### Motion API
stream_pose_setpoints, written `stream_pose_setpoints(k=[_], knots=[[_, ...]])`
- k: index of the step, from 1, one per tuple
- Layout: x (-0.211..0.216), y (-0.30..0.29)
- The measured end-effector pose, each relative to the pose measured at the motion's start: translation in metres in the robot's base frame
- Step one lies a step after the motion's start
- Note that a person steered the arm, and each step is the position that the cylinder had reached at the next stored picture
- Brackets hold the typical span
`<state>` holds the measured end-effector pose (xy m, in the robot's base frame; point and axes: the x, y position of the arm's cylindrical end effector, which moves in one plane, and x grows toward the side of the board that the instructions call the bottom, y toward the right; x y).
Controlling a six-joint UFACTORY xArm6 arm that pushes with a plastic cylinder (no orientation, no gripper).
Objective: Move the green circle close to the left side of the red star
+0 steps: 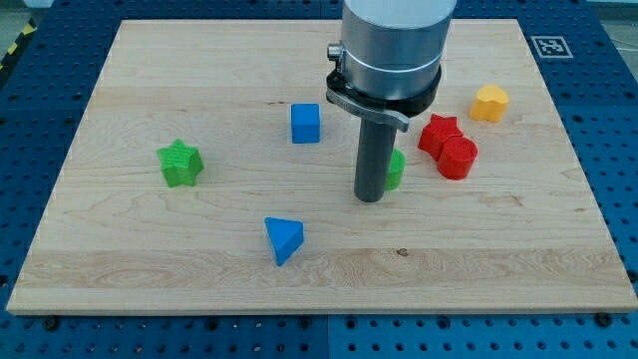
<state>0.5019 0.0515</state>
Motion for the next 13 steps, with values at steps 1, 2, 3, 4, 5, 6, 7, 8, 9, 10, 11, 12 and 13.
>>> stream_pose_setpoints(k=[1,2,3,4,5,6,7,8,9,10,11,12,13], knots=[[-0.005,-0.002],[-0.005,-0.022],[-0.002,-0.018],[0.013,0.002],[0.014,0.004],[0.013,0.004],[0.013,0.004],[0.013,0.011],[0.013,0.018],[0.009,0.027],[0.000,0.036],[-0.005,0.028],[-0.009,0.020]])
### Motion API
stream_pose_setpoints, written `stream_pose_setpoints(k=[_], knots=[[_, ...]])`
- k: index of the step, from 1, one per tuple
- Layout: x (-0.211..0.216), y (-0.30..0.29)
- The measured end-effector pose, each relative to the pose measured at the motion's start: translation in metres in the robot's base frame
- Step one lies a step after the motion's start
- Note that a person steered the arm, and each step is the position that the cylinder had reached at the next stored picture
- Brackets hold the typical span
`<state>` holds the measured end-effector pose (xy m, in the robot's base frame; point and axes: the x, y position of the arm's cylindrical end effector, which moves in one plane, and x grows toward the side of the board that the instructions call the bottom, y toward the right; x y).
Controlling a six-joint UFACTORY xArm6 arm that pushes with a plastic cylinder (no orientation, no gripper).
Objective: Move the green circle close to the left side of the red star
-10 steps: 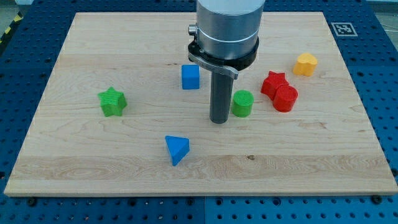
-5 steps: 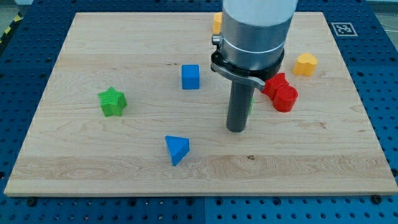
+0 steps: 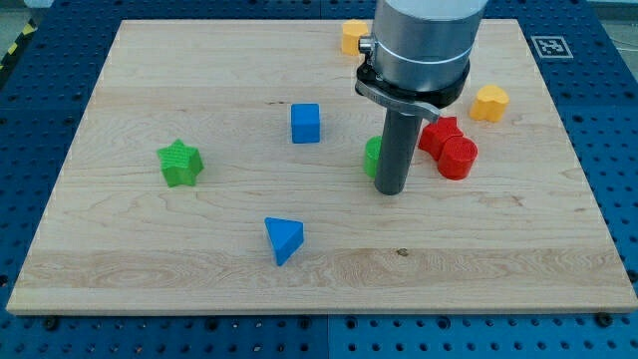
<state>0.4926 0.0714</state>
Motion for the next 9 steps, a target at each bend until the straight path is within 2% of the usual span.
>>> stream_pose_setpoints(k=[5,6,9], knots=[[-0.024,-0.042],[-0.026,-0.020],[-0.037,-0.027]])
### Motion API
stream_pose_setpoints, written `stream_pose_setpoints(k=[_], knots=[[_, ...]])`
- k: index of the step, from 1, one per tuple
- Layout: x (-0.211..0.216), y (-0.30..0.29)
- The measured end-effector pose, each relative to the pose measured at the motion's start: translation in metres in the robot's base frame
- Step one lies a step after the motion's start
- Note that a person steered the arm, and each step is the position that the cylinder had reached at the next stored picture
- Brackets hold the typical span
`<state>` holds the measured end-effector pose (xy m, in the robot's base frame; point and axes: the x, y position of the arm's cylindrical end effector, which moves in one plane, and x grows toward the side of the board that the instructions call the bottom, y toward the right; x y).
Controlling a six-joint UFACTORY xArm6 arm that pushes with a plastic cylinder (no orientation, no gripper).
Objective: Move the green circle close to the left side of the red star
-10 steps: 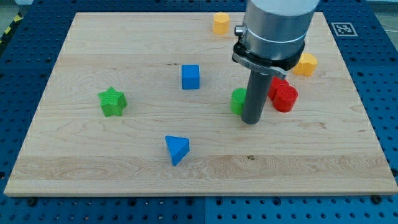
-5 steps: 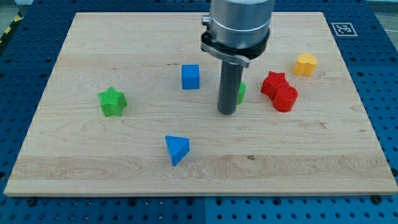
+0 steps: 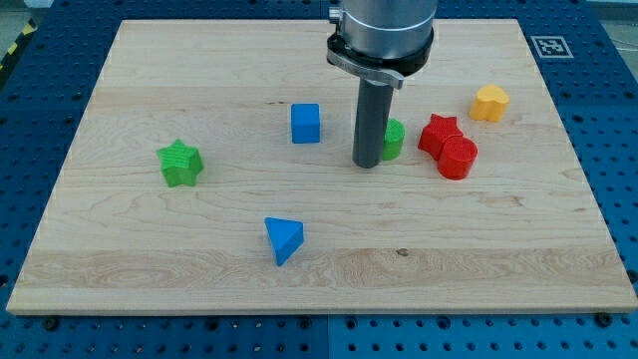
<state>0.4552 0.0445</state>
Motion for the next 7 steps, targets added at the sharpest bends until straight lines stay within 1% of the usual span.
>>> stream_pose_setpoints(k=[1,2,5,7], knots=[[-0.016,-0.033],[-0.028,-0.030],[-0.027,0.000],[-0.027,0.002]])
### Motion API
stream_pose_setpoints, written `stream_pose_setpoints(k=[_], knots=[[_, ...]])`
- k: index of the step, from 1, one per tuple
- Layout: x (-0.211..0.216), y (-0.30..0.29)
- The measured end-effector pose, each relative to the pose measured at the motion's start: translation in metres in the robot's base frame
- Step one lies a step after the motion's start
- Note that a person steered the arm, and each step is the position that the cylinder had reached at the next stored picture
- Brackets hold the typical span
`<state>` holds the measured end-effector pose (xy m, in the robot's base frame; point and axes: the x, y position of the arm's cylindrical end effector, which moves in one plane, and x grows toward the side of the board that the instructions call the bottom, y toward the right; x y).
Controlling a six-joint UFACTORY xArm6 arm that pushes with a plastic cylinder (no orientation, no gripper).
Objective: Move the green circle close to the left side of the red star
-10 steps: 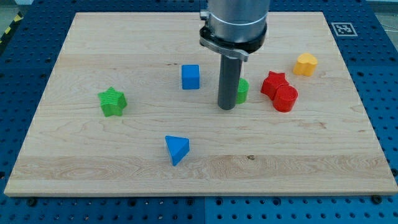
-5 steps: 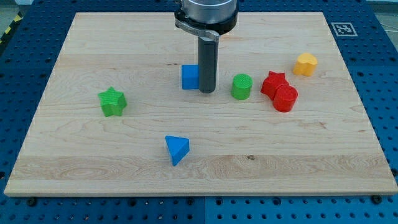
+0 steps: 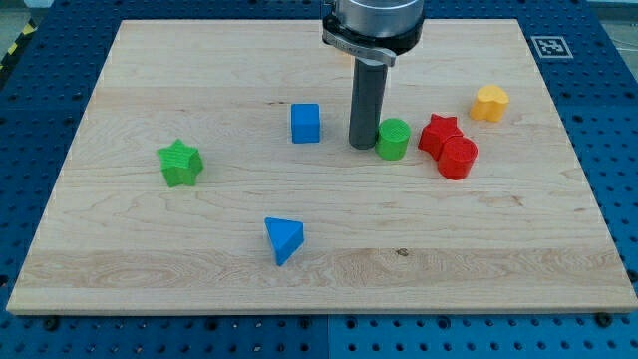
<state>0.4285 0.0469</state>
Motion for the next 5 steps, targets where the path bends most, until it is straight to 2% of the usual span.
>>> stream_pose_setpoints(k=[5], knots=[[0.019,0.006]])
